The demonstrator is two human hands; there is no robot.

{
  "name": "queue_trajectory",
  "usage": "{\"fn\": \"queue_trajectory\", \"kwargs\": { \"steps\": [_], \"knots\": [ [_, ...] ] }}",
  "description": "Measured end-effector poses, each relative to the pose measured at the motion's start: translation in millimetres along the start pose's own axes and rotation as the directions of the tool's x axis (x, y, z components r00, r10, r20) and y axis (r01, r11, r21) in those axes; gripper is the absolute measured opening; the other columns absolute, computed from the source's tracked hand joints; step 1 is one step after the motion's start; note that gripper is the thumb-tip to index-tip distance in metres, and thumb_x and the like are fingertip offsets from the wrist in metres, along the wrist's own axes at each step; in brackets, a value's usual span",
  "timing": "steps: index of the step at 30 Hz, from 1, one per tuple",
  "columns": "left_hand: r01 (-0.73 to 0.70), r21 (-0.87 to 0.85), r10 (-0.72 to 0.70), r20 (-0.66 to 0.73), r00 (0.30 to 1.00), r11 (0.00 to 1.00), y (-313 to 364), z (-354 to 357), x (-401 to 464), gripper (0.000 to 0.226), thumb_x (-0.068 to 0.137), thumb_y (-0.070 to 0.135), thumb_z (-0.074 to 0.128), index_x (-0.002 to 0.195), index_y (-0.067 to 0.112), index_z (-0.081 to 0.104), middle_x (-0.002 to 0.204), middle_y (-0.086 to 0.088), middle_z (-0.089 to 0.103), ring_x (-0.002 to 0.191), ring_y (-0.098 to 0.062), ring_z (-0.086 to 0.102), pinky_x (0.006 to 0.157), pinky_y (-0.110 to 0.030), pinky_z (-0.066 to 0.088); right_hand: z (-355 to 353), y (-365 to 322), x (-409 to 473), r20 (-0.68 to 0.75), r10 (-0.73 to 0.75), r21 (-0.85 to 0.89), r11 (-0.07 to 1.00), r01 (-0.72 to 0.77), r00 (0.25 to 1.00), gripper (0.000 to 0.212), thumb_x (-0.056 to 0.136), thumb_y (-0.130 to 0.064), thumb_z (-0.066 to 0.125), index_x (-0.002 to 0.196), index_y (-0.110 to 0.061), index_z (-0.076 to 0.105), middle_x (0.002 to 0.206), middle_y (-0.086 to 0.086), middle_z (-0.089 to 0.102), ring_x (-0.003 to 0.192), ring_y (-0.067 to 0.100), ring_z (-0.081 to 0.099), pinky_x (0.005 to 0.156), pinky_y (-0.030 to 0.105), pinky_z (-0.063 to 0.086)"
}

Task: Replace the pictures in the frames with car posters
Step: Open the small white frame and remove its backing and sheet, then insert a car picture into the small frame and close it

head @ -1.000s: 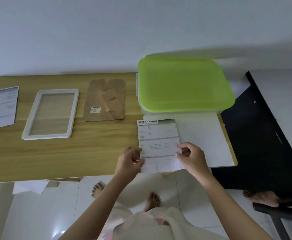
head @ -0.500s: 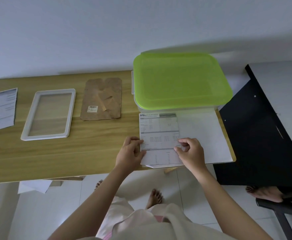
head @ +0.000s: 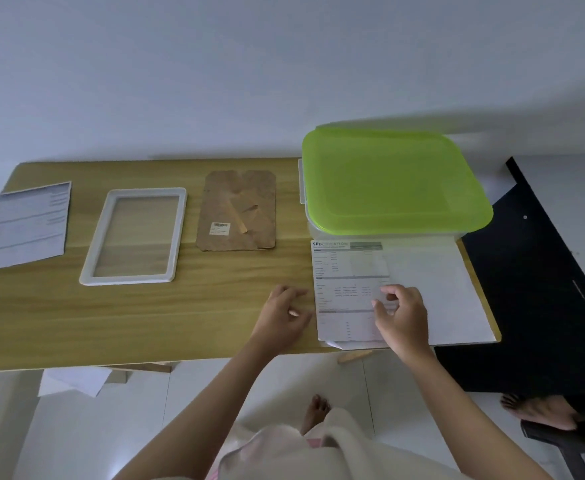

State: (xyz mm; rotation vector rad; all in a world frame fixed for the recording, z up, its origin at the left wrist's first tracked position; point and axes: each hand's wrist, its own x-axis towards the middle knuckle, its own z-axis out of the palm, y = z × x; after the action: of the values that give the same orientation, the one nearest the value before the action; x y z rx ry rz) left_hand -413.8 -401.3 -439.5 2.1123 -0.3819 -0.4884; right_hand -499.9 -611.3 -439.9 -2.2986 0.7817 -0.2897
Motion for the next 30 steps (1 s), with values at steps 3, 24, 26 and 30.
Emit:
{"fn": "queue_trajectory", "kwargs": {
  "steps": [3,24,26,30],
  "knots": [
    [-0.014,-0.04,0.014,-0.018,1.0,0.999,-17.8,-41.8,-9.2,0.033,0.083,0.023,0.067,0.115,0.019,0.061,0.114,0.003,0.052,0.075,0.002,0.057,0.067,-0.012,0.043,24.7,-40.3,-9.1,-0.04,-0.03,0.01,0.999,0.03,0.999,0.018,0.08,-0.008,0.068,0.097,-0.012,0.064,0.094,0.005,0.056,0.073,0.017,0.054,0.063,0.024,0.039],
    [0.353,-0.016,-0.309,-0.523,0.794,0.935,-217.6,-386.5,-68.6,0.027,0.084,0.025,0.062,0.111,0.018,0.061,0.114,-0.001,0.054,0.093,-0.013,0.055,0.075,-0.025,0.042,275.4,-367.4,-66.2,0.373,-0.352,0.263,0.928,0.266,0.858,0.028,0.087,-0.013,0.06,0.115,-0.011,0.059,0.116,0.002,0.061,0.088,0.005,0.058,0.071,0.009,0.044],
    [0.381,-0.027,-0.334,-0.543,0.771,0.924,-229.0,-401.7,-58.9,0.031,0.083,0.028,0.063,0.113,0.019,0.059,0.116,0.0,0.052,0.1,-0.015,0.054,0.077,-0.028,0.044,293.3,-393.0,-56.7,0.402,-0.365,0.275,0.923,0.27,0.84,0.03,0.087,-0.014,0.06,0.117,-0.012,0.057,0.118,0.002,0.059,0.09,0.005,0.057,0.071,0.01,0.043],
    [0.449,-0.046,-0.395,-0.56,0.729,0.892,-245.3,-430.0,-33.9,0.042,0.081,0.034,0.065,0.119,0.02,0.054,0.123,-0.005,0.047,0.114,-0.024,0.05,0.084,-0.034,0.046,330.1,-436.1,-28.8,0.478,-0.368,0.248,0.927,0.28,0.798,0.04,0.088,-0.021,0.06,0.127,-0.017,0.05,0.128,0.0,0.051,0.103,0.009,0.055,0.078,0.021,0.044]
  ]
}}
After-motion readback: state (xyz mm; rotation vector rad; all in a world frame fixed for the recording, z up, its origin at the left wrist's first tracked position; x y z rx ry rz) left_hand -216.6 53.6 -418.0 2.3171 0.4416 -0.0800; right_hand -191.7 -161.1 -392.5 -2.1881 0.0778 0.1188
